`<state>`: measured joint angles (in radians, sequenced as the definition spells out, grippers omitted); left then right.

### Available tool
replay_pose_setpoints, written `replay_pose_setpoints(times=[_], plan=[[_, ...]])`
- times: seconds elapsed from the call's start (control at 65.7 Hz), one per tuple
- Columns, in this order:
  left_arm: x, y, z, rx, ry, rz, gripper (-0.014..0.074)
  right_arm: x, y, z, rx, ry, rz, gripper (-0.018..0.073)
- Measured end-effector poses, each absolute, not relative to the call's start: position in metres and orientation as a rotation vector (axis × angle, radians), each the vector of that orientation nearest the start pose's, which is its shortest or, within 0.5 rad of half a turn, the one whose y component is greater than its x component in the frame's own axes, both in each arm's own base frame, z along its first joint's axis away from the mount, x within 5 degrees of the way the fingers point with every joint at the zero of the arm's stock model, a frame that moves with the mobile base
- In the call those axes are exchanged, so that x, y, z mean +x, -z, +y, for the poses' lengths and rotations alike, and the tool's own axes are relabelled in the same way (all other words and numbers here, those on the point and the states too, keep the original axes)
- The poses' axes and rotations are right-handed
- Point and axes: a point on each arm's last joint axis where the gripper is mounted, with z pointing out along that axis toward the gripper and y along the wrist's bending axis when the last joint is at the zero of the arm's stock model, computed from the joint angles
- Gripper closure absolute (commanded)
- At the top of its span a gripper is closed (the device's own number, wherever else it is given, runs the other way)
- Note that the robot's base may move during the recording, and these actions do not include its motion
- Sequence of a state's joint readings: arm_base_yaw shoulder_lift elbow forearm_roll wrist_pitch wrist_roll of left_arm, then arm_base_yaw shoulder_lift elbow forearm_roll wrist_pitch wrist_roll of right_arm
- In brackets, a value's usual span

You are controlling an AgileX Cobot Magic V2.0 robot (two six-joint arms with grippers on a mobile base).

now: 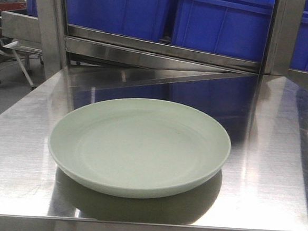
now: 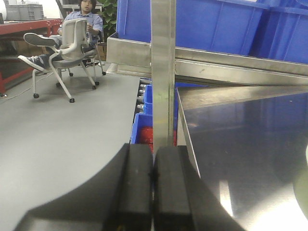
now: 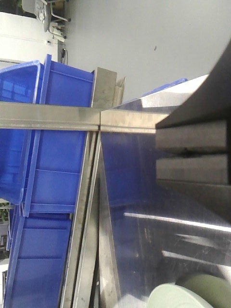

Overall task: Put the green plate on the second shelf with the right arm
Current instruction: 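Move the right gripper toward the rim of the pale green plate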

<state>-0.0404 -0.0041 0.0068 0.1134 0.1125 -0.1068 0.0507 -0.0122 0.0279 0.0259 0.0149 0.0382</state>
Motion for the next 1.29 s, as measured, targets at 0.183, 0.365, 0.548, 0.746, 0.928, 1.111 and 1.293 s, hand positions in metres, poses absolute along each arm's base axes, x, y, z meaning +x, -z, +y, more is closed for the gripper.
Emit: replay_pose_setpoints(times=[0.183,0.365,0.548,0.746,0.928,1.111,1.293], plan=[[0.056,-0.201,-0.001,0.027,0.017,1.598,0.0466,0.056,-0.203,0.003,0.010,-0.092,1.517,0.0539],[0.056,-0.201,-0.001,0.027,0.017,1.598,0.0466,0.056,-0.203,0.003,0.010,-0.092,1.517,0.0539],[0.056,-0.201,-0.001,0.027,0.017,1.598,0.0466,0.054,-0.220,0.003,0.049,-0.140,1.477,0.0539],[0.056,-0.201,-0.001,0.027,0.017,1.598,0.0466,0.032,-0.312,0.003,0.064,-0.194,1.344,0.0539],[0.056,-0.201,-0.001,0.027,0.017,1.598,0.0466,0.059,-0.386,0.008,0.064,-0.233,1.574,0.0539],[0.056,-0.201,-0.001,0.027,0.017,1.598,0.0466,0.121,-0.415,0.026,0.077,-0.427,1.965,0.0539],[0.056,-0.201,-0.001,0.027,0.017,1.598,0.0466,0.176,-0.390,0.040,0.064,-0.552,2.301,0.0518]])
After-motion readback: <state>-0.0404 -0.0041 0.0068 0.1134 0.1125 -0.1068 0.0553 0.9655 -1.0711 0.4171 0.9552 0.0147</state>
